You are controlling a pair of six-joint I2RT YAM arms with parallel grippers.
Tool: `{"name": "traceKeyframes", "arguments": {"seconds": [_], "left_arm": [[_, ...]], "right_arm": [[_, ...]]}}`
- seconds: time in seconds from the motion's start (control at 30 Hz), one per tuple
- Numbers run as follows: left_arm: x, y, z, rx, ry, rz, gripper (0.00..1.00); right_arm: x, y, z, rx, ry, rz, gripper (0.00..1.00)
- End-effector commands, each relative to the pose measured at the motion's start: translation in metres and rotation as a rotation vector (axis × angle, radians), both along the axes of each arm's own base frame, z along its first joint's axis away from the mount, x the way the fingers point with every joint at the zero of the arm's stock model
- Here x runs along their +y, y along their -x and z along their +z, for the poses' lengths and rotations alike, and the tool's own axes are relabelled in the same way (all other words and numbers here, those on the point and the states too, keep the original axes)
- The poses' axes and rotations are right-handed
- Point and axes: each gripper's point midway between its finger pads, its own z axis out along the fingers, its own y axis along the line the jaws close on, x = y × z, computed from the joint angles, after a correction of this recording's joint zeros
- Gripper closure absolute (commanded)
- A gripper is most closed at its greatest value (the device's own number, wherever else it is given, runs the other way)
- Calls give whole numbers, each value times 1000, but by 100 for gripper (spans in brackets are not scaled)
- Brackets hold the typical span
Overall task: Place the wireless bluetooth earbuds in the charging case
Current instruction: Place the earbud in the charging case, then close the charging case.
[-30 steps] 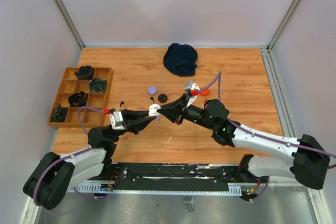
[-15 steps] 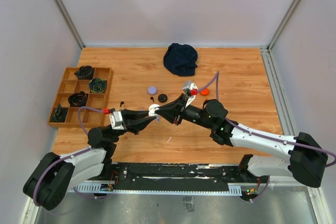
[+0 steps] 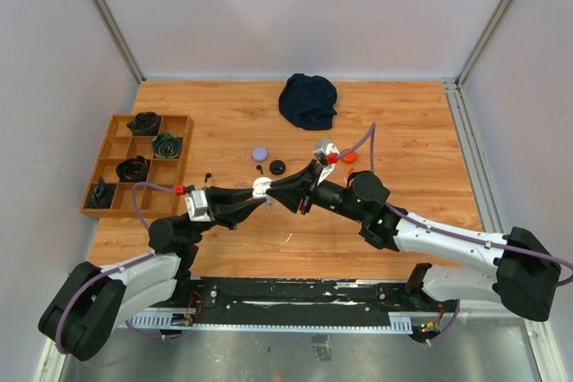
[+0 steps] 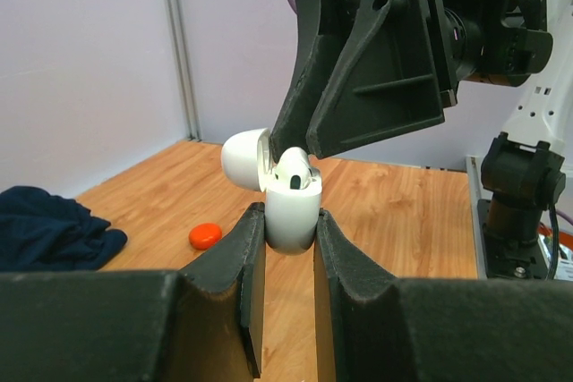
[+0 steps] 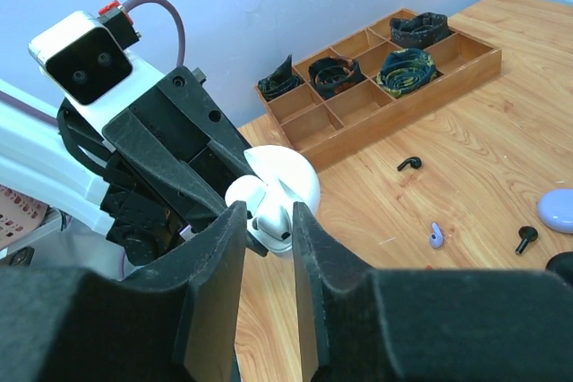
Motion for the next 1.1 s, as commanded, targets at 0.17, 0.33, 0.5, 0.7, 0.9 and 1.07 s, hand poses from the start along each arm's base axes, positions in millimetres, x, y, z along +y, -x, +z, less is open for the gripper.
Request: {"name": "traceKeyframes", "arguments": {"seconds": [0.17, 0.33, 0.5, 0.7, 0.9, 1.07], "left_arm": [[13, 21, 14, -141, 67, 15, 100], [8, 20, 7, -121, 37, -15, 100], [1, 24, 2, -118, 4, -68, 100], [-5, 30, -1, -118, -30, -131, 100], [-7, 33, -2, -128, -40, -153, 100], [-8, 33, -2, -123, -44, -161, 100]], "right_arm": [[-8, 5, 16, -94, 13, -10, 56], [-11, 15, 18, -165, 134, 83, 37], [-13, 19, 11, -242, 278, 178, 15], [-16, 15, 2, -314, 379, 231, 3], [-13, 17, -13, -337, 442, 321, 1], [-7, 19, -24, -334, 467, 382, 1]]}}
